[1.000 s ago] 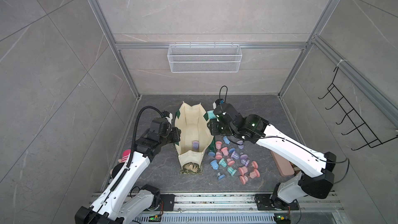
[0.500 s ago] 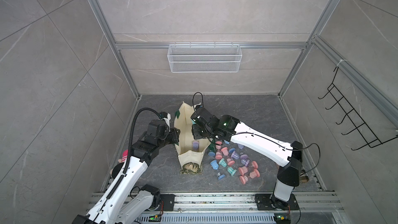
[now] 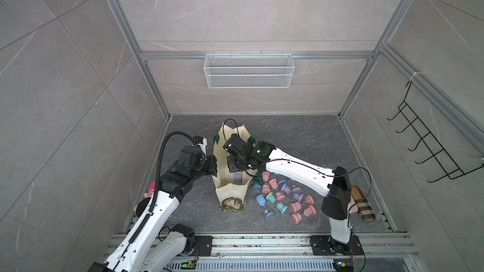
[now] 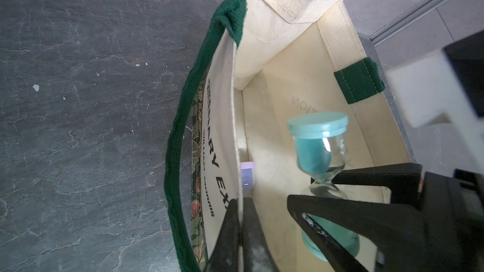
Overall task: Put the hourglass into the canvas bag
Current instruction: Place the hourglass in the canvas bag.
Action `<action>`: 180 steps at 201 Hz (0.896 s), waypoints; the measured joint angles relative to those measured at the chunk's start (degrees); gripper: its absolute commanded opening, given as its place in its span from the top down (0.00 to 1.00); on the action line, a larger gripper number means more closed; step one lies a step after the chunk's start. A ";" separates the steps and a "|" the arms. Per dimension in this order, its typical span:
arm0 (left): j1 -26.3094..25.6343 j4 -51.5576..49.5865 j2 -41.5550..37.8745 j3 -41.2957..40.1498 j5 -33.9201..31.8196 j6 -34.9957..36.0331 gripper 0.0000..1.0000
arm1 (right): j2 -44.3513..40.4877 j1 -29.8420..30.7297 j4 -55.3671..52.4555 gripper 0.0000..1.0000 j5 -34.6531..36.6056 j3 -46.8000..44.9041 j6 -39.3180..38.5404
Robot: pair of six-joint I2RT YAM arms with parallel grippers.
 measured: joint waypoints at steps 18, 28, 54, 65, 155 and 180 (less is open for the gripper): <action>0.00 0.04 0.02 0.00 0.02 0.00 1.00 | 1.27 0.00 -0.15 1.00 -0.20 0.00 0.55; 0.00 0.07 0.09 0.00 0.04 0.00 1.00 | 2.05 -0.02 -0.33 1.00 -0.39 0.02 0.83; 0.09 0.22 0.28 0.00 0.24 0.00 1.00 | 5.62 -0.42 -3.15 1.00 -1.27 3.02 2.14; 0.15 0.24 0.28 0.00 0.50 0.00 1.00 | 7.76 -0.63 -4.35 1.00 -1.46 5.18 2.71; 0.15 0.31 0.28 0.00 0.70 0.00 1.00 | 13.46 -1.03 -9.60 0.73 -2.78 9.53 5.33; 0.15 0.31 0.33 0.00 0.72 0.00 1.00 | 13.55 -1.03 -9.09 0.57 -3.21 9.07 5.55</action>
